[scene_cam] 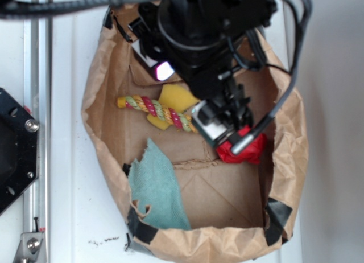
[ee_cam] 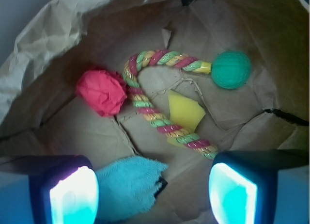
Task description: Grab the green sponge.
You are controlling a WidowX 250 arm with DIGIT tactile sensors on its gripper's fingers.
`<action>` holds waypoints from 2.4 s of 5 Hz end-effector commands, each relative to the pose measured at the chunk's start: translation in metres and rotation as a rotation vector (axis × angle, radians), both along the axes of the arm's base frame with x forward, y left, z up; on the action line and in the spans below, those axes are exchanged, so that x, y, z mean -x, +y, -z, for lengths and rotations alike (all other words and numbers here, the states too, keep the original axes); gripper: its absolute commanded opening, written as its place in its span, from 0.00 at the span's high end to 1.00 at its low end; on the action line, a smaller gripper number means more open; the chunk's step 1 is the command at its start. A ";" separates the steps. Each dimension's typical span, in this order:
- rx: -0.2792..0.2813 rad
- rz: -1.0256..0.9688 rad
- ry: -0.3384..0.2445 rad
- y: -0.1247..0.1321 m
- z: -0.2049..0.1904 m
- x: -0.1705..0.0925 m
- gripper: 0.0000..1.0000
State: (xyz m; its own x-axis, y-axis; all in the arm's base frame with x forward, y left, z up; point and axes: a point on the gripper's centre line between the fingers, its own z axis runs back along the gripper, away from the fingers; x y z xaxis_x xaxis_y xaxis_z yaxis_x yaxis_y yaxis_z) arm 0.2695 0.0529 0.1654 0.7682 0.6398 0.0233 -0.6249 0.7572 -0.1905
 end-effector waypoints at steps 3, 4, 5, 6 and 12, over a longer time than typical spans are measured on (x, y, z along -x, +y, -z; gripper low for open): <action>-0.136 -0.045 -0.115 0.032 0.031 -0.029 0.00; -0.127 0.000 -0.096 0.026 0.049 -0.038 0.00; -0.137 0.041 -0.079 0.022 0.067 -0.032 0.00; -0.144 0.055 -0.078 0.021 0.077 -0.022 0.00; -0.148 0.019 -0.032 0.035 0.095 -0.020 0.00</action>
State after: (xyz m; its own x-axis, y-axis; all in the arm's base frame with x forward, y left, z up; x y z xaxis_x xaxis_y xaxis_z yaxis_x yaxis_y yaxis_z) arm 0.2841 0.0819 0.0574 0.7857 0.6117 0.0919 -0.6058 0.7910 -0.0855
